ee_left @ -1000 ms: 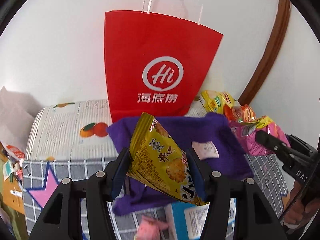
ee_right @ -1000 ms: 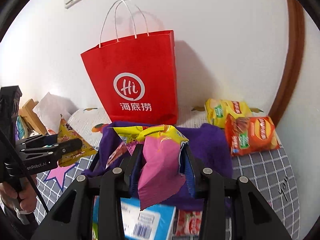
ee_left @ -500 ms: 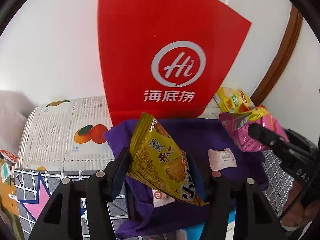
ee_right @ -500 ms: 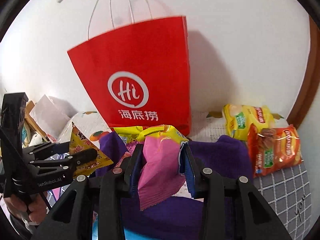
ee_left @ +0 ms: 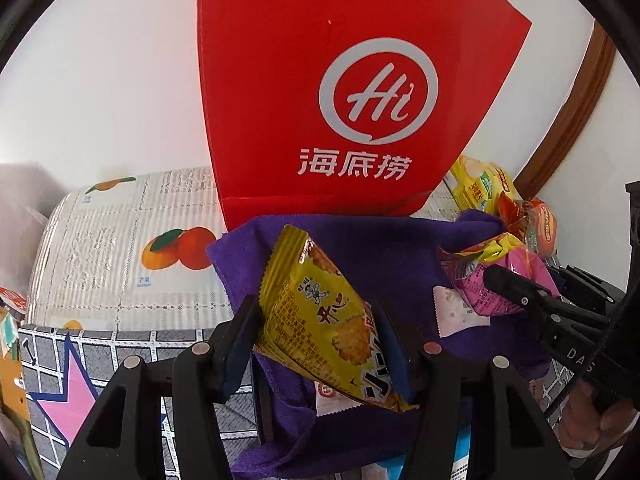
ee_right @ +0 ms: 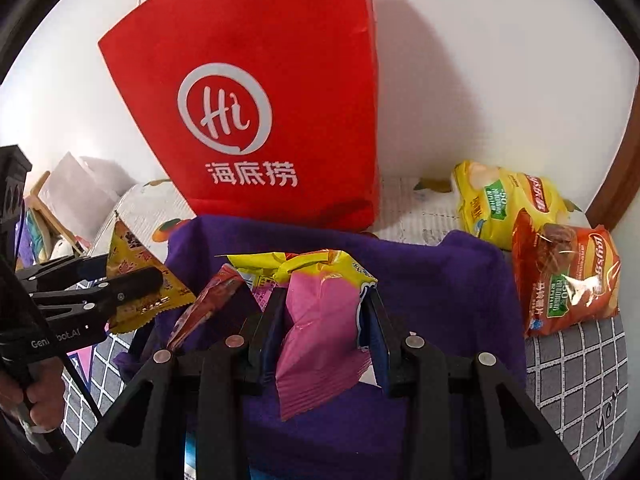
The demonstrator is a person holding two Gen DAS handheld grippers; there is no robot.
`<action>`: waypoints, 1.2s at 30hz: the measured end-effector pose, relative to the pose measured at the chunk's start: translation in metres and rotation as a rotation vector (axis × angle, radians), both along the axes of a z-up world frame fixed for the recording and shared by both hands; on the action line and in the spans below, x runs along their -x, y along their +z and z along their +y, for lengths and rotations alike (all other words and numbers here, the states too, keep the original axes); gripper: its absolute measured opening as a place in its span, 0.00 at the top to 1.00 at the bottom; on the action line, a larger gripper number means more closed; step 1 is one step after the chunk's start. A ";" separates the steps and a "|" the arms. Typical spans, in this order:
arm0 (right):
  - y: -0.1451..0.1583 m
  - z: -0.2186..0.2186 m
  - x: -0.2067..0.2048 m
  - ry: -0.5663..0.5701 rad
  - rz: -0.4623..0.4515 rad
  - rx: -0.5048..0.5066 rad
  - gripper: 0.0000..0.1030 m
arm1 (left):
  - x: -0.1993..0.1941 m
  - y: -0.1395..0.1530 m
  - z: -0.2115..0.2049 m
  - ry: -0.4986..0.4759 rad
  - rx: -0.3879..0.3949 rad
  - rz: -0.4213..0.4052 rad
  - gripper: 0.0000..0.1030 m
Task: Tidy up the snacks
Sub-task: 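Carry both bags over the purple towel with both tools, then lower both held bags toward the purple towel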
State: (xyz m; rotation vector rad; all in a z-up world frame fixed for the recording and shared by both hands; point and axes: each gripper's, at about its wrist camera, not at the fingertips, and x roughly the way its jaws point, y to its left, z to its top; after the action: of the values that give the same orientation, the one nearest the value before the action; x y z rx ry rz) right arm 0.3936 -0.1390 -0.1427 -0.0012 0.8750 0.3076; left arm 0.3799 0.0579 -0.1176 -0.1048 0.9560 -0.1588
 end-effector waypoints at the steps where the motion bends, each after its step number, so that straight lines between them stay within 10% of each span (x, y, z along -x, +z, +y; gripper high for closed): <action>1: 0.000 0.001 0.000 0.001 0.001 0.001 0.63 | 0.000 -0.001 0.000 0.002 0.000 0.002 0.46; 36: -0.006 0.004 -0.004 0.014 0.016 0.001 0.63 | -0.005 -0.012 -0.003 0.009 -0.004 0.030 0.46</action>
State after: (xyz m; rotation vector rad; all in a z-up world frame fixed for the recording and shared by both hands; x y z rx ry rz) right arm 0.3971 -0.1346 -0.1486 -0.0055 0.8916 0.3213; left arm 0.3850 0.0552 -0.1293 -0.1079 0.9856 -0.1477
